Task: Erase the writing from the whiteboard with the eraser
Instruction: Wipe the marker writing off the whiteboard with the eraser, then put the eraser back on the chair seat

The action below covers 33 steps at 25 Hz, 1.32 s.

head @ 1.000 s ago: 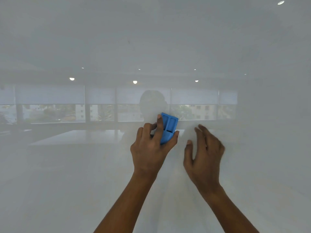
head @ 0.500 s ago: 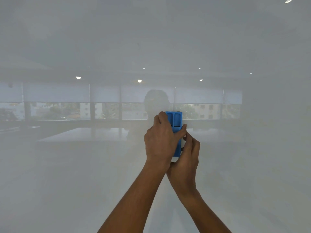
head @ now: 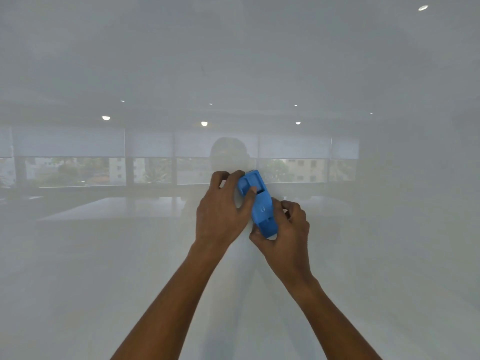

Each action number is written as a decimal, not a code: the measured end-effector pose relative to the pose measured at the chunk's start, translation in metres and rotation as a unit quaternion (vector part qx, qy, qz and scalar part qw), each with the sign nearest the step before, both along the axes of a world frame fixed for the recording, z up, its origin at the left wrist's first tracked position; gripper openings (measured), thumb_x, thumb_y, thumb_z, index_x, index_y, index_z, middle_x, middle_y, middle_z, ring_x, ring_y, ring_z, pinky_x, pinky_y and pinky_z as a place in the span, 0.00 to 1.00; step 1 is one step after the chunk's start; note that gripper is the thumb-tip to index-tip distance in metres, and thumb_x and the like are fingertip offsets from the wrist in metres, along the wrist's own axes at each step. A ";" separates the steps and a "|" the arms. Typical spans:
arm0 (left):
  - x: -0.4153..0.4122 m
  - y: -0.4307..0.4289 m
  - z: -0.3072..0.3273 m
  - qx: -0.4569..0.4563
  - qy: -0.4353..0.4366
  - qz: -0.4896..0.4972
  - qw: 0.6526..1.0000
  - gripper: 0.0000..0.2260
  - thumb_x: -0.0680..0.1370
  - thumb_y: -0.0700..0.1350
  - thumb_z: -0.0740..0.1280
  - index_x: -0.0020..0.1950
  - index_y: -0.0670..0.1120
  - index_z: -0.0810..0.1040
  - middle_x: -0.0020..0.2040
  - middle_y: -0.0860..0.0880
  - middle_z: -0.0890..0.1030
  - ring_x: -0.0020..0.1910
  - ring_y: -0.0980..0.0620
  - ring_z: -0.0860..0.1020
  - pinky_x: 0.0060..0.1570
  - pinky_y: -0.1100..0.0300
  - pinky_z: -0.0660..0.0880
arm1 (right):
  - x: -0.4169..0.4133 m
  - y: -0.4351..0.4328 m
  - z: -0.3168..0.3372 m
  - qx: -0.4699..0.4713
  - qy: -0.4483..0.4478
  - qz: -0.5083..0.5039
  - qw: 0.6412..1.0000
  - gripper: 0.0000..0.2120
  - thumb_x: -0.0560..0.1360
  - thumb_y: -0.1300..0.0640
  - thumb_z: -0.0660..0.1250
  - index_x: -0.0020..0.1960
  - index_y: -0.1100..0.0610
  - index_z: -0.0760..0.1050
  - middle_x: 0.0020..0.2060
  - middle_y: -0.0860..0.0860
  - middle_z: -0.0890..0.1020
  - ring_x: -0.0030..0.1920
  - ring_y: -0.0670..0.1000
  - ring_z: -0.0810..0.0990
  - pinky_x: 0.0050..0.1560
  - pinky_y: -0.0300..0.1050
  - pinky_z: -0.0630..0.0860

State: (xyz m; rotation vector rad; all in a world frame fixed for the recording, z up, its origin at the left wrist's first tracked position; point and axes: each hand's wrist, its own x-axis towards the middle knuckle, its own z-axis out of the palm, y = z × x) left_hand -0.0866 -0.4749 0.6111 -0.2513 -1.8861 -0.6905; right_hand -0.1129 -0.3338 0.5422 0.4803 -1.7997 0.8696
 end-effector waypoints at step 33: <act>-0.028 0.132 -0.100 -0.002 0.029 -0.318 0.947 0.26 0.72 0.48 0.81 0.70 0.49 0.81 0.58 0.61 0.82 0.48 0.74 0.78 0.35 0.65 0.79 | 0.089 0.234 -0.034 0.024 -0.049 -0.055 0.997 0.28 0.72 0.53 0.78 0.70 0.58 0.77 0.60 0.49 0.82 0.58 0.46 0.82 0.56 0.35 0.81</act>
